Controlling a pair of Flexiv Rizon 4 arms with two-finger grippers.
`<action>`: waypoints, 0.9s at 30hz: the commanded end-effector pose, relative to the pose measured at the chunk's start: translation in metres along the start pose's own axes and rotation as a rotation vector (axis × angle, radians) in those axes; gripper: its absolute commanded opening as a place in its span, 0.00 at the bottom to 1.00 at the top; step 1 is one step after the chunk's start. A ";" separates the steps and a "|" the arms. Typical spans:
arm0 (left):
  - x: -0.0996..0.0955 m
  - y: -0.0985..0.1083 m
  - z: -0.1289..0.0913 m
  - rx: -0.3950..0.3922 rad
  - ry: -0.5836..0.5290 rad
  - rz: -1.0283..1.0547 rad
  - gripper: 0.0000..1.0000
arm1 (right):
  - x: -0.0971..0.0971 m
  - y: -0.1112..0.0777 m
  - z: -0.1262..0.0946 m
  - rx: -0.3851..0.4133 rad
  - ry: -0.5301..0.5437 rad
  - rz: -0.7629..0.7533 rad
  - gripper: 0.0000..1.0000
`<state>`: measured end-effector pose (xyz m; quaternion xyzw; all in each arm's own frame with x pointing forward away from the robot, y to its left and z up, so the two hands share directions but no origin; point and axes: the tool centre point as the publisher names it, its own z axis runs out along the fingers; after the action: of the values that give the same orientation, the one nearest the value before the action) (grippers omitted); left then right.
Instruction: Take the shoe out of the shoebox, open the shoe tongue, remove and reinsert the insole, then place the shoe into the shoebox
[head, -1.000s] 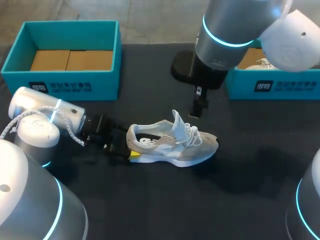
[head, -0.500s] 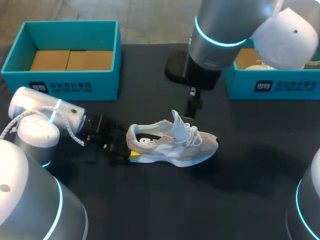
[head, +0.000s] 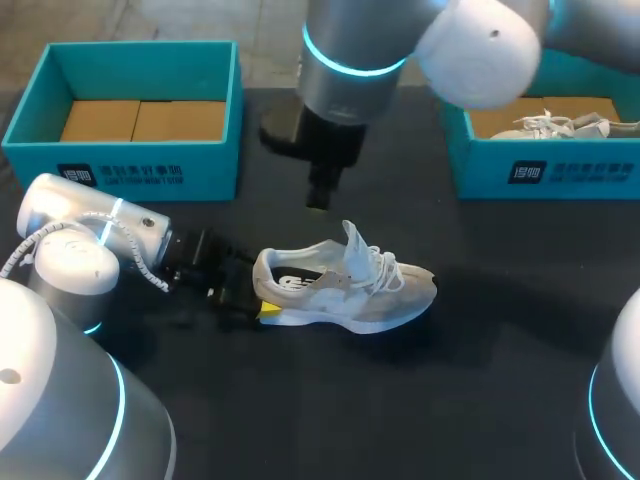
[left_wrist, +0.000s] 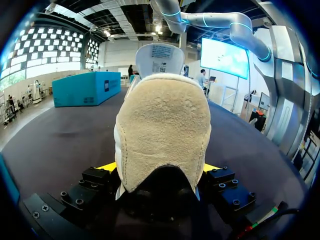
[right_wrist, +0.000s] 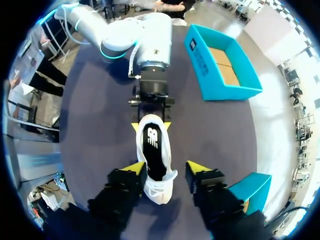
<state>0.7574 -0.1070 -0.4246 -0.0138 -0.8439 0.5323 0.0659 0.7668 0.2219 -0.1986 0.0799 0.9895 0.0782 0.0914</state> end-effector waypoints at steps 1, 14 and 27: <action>0.000 0.002 -0.001 -0.001 0.000 0.000 0.00 | 0.004 0.023 0.015 0.083 0.002 0.005 0.00; 0.000 0.002 -0.001 -0.001 0.000 0.000 0.00 | 0.022 0.015 0.044 0.145 0.010 0.035 0.00; 0.000 0.002 -0.001 -0.001 0.000 0.000 0.00 | 0.022 0.015 0.044 0.145 0.010 0.035 0.00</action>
<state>0.7573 -0.1070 -0.4246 -0.0138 -0.8438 0.5324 0.0659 0.7563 0.2469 -0.2415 0.1030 0.9916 0.0080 0.0784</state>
